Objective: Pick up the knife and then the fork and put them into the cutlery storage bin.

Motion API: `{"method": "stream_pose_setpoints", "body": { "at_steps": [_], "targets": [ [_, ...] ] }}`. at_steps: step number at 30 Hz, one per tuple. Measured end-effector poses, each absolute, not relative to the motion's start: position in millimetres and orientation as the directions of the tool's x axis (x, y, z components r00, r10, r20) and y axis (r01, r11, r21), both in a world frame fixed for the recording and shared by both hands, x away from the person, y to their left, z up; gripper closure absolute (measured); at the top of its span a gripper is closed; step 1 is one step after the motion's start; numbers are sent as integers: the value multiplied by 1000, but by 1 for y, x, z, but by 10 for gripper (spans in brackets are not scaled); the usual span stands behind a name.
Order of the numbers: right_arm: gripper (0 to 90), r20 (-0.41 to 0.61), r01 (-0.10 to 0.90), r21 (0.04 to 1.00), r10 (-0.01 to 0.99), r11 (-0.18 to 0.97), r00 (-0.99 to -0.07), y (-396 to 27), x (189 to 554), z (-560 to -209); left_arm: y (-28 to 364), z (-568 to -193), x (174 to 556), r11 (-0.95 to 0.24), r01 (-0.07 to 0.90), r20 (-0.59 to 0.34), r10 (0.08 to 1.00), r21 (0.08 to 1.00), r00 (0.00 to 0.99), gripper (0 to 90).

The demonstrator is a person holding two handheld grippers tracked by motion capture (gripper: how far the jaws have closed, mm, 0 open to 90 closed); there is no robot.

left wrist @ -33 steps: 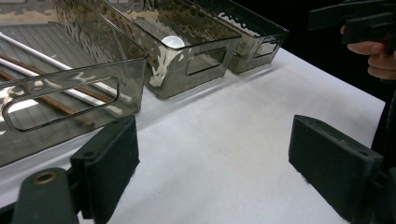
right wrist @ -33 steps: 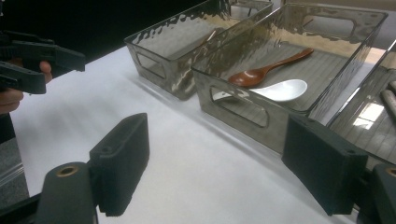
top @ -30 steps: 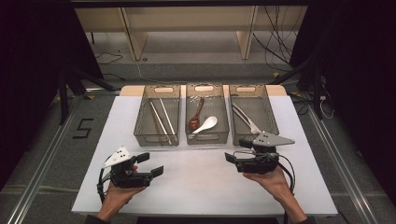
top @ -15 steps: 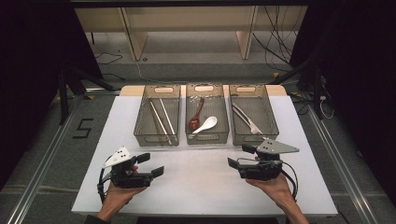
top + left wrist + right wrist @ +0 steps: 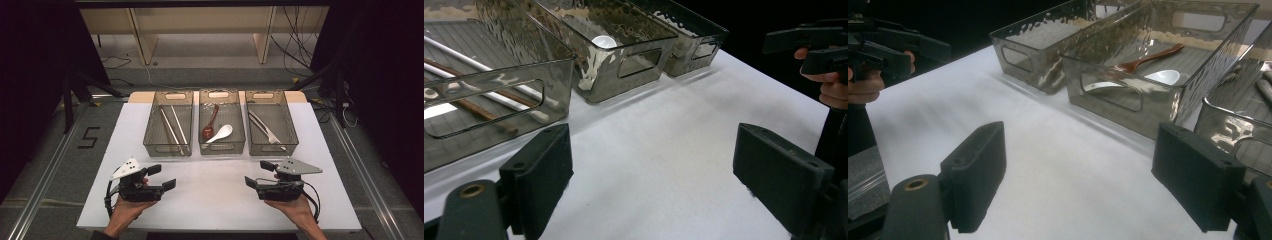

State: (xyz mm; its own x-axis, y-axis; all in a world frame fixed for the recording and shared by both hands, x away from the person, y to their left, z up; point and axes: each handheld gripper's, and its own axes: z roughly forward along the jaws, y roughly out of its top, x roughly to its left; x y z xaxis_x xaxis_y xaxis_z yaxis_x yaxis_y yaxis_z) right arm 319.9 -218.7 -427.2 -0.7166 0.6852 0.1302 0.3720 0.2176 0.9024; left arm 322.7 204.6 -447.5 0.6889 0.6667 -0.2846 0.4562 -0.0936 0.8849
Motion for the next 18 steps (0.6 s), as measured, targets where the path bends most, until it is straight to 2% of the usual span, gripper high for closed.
{"method": "stream_pose_setpoints", "body": {
  "at_steps": [18],
  "targets": [
    [203, 133, 374, 907, 709, 196, -693, -227, 307, -441, 203, -448, 320, -100, 456, -284, 660, 884, 696, 156]
  ]
}}
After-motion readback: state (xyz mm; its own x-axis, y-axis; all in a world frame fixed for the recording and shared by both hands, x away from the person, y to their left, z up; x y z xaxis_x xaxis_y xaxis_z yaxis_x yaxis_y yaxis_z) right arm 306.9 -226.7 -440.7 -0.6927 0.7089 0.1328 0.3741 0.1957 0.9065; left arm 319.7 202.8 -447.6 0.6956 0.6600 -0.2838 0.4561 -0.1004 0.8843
